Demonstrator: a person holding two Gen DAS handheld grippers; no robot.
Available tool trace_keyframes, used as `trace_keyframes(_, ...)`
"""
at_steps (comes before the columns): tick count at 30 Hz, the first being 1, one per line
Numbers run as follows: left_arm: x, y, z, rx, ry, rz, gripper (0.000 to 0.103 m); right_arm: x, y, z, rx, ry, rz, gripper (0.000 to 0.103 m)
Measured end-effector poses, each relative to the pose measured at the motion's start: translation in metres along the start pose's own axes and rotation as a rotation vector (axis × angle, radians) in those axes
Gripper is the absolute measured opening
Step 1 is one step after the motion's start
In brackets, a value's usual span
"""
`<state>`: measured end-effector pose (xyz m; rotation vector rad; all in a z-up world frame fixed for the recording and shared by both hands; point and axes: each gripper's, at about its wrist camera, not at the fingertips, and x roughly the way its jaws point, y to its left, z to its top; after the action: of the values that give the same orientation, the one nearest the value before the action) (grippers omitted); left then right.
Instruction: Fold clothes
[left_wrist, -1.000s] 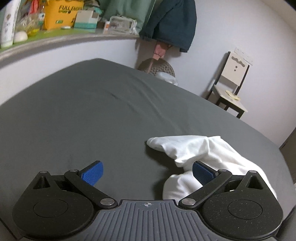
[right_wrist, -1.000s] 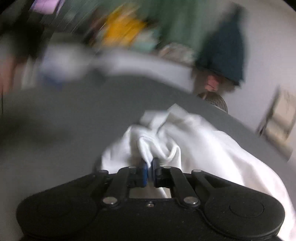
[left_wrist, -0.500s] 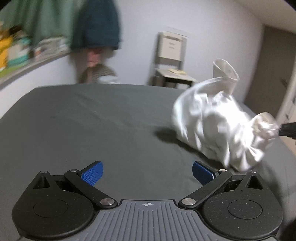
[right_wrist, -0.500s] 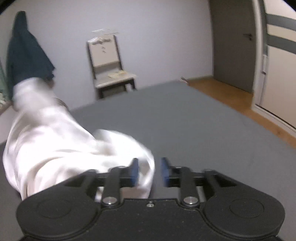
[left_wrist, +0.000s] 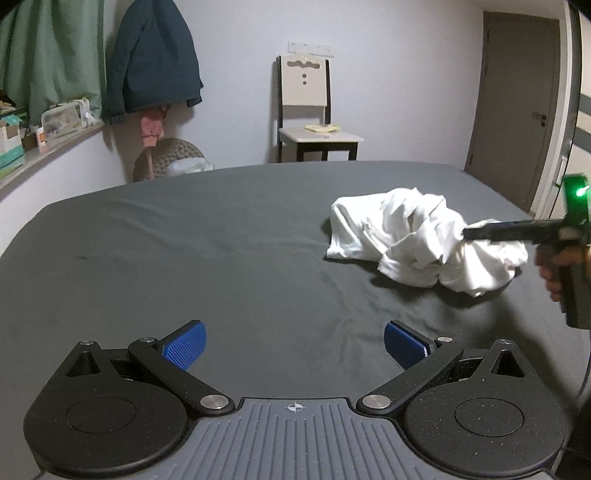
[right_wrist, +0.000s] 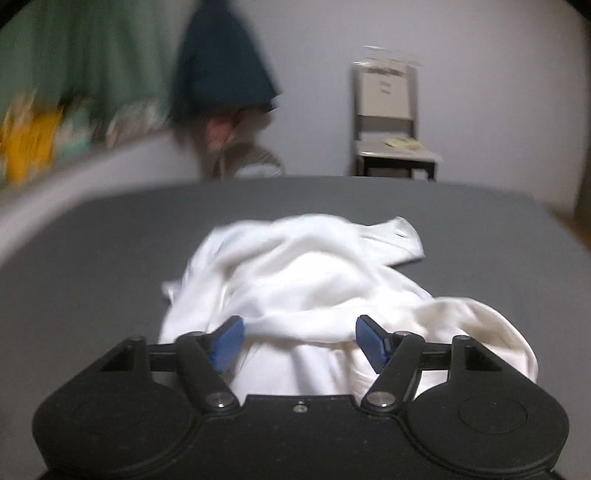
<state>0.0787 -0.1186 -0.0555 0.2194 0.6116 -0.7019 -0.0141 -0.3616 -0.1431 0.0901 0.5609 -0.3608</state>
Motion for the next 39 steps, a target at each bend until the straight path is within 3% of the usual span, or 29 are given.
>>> trace_keyframes(2,0.009,0.001,0.0,0.012,0.012,0.005,0.103,0.008,0.023,-0.008,-0.15,-0.026,-0.024,0.043)
trace_keyframes(3,0.012,0.001,0.0,0.018,0.018,0.006,0.103,0.008,0.034,-0.012,-0.226,-0.054,-0.038,0.025)
trace_keyframes(4,0.014,0.0,0.0,0.026,0.021,0.004,0.103,0.01,0.037,-0.012,-0.26,-0.066,-0.046,0.016)
trace_keyframes(7,0.014,-0.007,-0.001,0.061,0.026,0.001,0.103,-0.006,0.027,-0.001,-0.16,-0.145,-0.03,0.006)
trace_keyframes(14,0.003,-0.023,-0.005,0.15,-0.007,-0.02,0.103,-0.099,-0.045,0.041,0.233,-0.469,0.027,0.006)
trace_keyframes(17,-0.004,-0.029,-0.004,0.16,-0.033,-0.046,0.103,-0.132,-0.091,0.04,0.427,-0.59,-0.084,0.006)
trace_keyframes(19,-0.009,-0.033,-0.003,0.165,-0.048,-0.065,0.103,-0.15,-0.133,0.032,0.627,-0.638,-0.219,0.006)
trace_keyframes(20,-0.012,-0.034,-0.003,0.167,-0.057,-0.074,0.103,-0.158,-0.154,0.026,0.714,-0.642,-0.328,0.006)
trace_keyframes(23,-0.019,-0.035,-0.002,0.159,-0.081,-0.093,0.103,-0.168,-0.192,0.01,0.795,-0.57,-0.663,0.006)
trace_keyframes(25,-0.022,-0.036,-0.002,0.16,-0.095,-0.092,0.103,-0.166,-0.208,-0.002,0.852,-0.514,-0.793,0.008)
trace_keyframes(26,-0.022,-0.038,-0.001,0.166,-0.103,-0.093,0.103,-0.161,-0.218,-0.007,0.897,-0.464,-0.813,0.009)
trace_keyframes(27,-0.023,-0.04,0.0,0.174,-0.11,-0.101,0.103,-0.15,-0.23,-0.013,0.952,-0.365,-0.814,0.021)
trace_keyframes(28,-0.023,-0.043,0.001,0.184,-0.119,-0.109,0.103,-0.139,-0.243,-0.018,1.007,-0.261,-0.812,0.04)
trace_keyframes(30,-0.021,-0.054,0.005,0.225,-0.146,-0.117,0.103,-0.128,-0.251,-0.028,1.068,-0.174,-0.756,0.048)
trace_keyframes(33,-0.008,-0.077,0.016,0.284,-0.158,-0.125,0.103,-0.135,-0.235,-0.022,1.012,-0.14,-0.656,0.056)
trace_keyframes(34,-0.002,-0.085,0.02,0.296,-0.158,-0.134,0.103,-0.139,-0.221,-0.014,0.915,-0.142,-0.588,0.068)
trace_keyframes(36,0.011,-0.099,0.03,0.296,-0.163,-0.159,0.103,-0.143,-0.191,0.004,0.68,-0.137,-0.416,0.077)
trace_keyframes(38,0.022,-0.111,0.038,0.287,-0.167,-0.18,0.103,-0.137,-0.155,0.015,0.342,-0.094,-0.177,0.077)
trace_keyframes(39,0.026,-0.116,0.04,0.28,-0.173,-0.188,0.103,-0.133,-0.135,0.014,0.17,-0.067,-0.101,0.076)
